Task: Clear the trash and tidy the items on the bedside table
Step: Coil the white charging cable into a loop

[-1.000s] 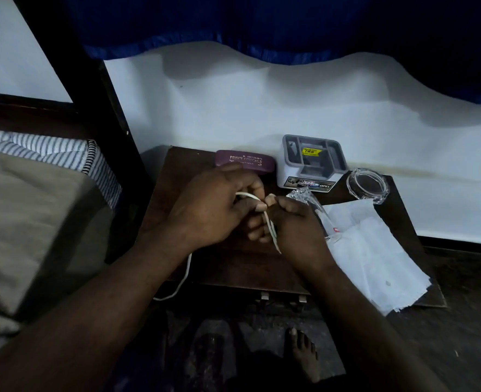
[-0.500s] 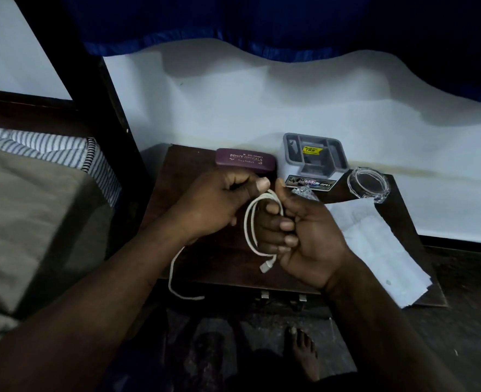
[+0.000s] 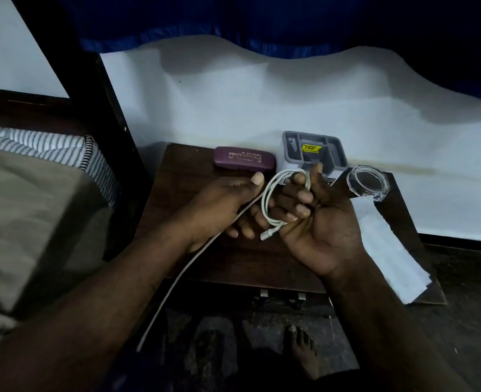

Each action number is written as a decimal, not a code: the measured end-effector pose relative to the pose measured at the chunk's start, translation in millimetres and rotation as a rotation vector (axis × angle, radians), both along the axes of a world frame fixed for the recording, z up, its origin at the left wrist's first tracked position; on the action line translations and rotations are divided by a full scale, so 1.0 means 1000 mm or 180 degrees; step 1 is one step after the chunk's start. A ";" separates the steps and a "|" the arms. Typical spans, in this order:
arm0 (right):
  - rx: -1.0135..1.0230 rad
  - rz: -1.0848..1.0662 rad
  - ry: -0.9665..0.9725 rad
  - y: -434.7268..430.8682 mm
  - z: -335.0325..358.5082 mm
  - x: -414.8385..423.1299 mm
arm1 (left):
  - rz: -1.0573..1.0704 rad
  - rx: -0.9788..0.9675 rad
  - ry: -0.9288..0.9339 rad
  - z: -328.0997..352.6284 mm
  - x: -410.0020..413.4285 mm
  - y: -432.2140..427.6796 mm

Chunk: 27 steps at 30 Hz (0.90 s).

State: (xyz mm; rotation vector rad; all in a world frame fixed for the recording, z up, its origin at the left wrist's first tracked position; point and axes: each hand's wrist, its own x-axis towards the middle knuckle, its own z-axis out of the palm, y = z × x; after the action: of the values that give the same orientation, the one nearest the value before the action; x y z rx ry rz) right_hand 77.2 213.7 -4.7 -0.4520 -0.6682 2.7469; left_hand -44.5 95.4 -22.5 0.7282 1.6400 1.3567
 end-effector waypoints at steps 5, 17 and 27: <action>0.0052 0.0073 -0.0054 -0.001 0.000 0.001 | -0.0051 -0.0005 0.0196 -0.005 -0.001 0.002; -0.0083 0.0015 -0.0087 0.002 0.000 0.003 | 0.0181 0.0042 0.0463 -0.001 0.000 0.005; -0.0216 -0.0503 0.0159 0.001 0.001 -0.003 | -0.0162 -0.0285 0.0192 -0.006 0.001 0.003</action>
State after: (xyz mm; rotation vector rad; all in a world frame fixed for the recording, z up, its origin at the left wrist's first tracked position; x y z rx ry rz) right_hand 74.6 214.3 -3.6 -0.4301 -0.5055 2.6282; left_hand -43.9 98.0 -28.3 0.7593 1.7070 1.2279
